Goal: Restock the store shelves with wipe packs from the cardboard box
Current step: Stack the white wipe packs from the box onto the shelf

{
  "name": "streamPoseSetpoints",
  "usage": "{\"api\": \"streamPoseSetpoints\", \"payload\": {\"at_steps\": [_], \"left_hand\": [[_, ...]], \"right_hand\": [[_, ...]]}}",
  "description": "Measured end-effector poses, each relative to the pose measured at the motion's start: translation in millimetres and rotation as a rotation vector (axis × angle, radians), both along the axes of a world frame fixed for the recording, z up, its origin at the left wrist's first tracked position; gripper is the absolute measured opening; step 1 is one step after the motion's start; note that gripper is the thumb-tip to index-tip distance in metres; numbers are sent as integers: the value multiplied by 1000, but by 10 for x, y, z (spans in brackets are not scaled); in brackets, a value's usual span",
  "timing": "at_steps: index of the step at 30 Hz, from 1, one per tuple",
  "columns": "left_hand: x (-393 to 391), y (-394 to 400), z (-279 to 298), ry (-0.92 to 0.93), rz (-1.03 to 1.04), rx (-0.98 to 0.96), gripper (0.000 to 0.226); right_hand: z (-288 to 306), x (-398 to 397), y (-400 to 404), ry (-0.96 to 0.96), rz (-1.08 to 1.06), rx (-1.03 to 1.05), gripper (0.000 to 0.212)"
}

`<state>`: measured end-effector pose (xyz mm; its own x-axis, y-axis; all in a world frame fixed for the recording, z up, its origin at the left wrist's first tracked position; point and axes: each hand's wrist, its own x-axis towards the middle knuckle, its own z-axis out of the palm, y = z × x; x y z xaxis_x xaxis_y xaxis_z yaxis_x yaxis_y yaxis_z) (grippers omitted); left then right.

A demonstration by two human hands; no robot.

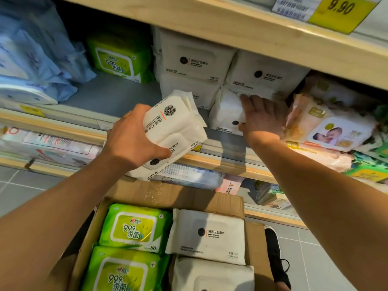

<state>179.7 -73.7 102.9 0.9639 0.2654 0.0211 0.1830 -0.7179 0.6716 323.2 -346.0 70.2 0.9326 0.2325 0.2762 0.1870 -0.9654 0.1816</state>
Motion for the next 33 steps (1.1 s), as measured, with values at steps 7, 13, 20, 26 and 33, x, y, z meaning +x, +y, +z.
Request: {"api": "streamPoseSetpoints", "payload": {"at_steps": [7, 13, 20, 26, 33], "left_hand": [[-56, -76, 33, -75, -70, 162, 87], [123, -177, 308, -223, -176, 561, 85], [723, -305, 347, -130, -200, 751, 77], [1312, -482, 42, -188, -281, 748, 68], [1525, -945, -283, -325, -380, 651, 47]], "right_hand": [[206, -302, 62, 89, -32, 47, 94], [284, -823, -8, 152, 2, 80, 85], [213, -906, -71, 118, 51, 153, 85], [-18, -838, -28, 142, 47, 240, 87], [-283, -872, 8, 106, 76, 266, 91]]}}
